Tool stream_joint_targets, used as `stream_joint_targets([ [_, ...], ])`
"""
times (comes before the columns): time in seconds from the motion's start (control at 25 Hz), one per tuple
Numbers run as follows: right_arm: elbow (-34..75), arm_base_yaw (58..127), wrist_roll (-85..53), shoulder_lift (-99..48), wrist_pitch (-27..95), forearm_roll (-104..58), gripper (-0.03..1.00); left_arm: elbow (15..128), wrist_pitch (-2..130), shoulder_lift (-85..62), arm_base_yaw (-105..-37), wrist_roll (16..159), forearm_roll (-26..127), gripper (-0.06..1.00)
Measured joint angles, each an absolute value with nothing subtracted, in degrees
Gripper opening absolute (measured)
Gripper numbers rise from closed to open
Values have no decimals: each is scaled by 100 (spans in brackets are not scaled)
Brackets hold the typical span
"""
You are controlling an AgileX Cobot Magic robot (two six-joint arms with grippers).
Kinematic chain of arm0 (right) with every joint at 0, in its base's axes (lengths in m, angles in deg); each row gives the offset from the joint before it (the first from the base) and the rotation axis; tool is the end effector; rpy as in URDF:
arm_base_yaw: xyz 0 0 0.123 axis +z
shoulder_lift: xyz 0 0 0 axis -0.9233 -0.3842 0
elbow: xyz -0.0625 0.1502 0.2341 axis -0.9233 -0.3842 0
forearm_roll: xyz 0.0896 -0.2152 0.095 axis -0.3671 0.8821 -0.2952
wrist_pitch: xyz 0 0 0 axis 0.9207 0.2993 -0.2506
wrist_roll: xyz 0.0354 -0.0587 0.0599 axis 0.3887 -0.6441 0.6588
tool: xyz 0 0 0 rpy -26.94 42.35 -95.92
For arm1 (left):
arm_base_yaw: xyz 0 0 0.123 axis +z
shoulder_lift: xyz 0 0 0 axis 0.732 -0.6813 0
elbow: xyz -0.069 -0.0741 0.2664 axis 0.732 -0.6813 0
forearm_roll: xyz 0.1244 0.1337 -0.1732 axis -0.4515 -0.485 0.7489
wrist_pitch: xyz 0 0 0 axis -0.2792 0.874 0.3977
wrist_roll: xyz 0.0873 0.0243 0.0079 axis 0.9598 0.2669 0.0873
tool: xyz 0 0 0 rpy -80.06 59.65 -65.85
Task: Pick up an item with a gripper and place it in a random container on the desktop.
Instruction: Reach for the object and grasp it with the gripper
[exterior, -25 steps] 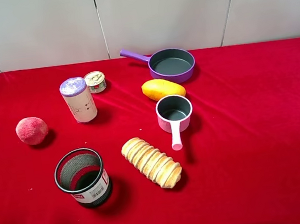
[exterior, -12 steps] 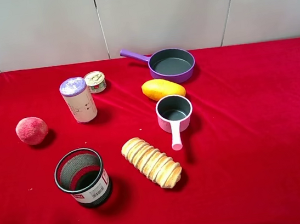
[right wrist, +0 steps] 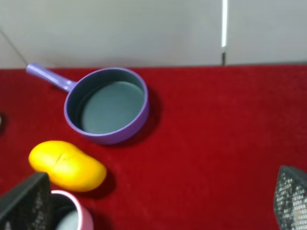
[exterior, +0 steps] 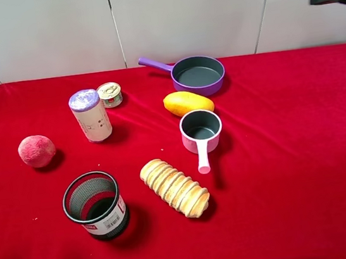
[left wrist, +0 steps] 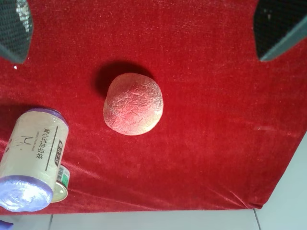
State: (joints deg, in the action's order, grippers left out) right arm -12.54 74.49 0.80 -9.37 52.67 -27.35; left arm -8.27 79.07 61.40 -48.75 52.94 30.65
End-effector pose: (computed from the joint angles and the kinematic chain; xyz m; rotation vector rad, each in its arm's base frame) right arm 0.2036 0.0343 0.3339 -0.1034 2.1277 0.2244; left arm 0.0540 0.0017 0.1815 0.0866 1.8164 0.0772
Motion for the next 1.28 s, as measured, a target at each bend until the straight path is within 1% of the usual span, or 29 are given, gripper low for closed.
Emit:
stream_joint_targets([
  [0.32, -901, 8195, 51, -1634, 5239, -2727, 69, -827, 7907, 6140, -4875, 5294, 3065, 91],
  [0.68, -835, 9019, -114, -2015, 4973, -2635, 69, -827, 7907, 6140, -4875, 5294, 3065, 91],
  [0.96, -787, 9099, -114, -2191, 4892, -2401, 69, -827, 7907, 6140, -4875, 5294, 3065, 91],
  [1.16, -717, 9373, -108, -2646, 4707, -2388, 69, -827, 7907, 6140, -4875, 5294, 3065, 91],
  [1.28, -490, 9516, -105, -2922, 4717, -2393, 69, -827, 7907, 6140, -4875, 5294, 3065, 91],
])
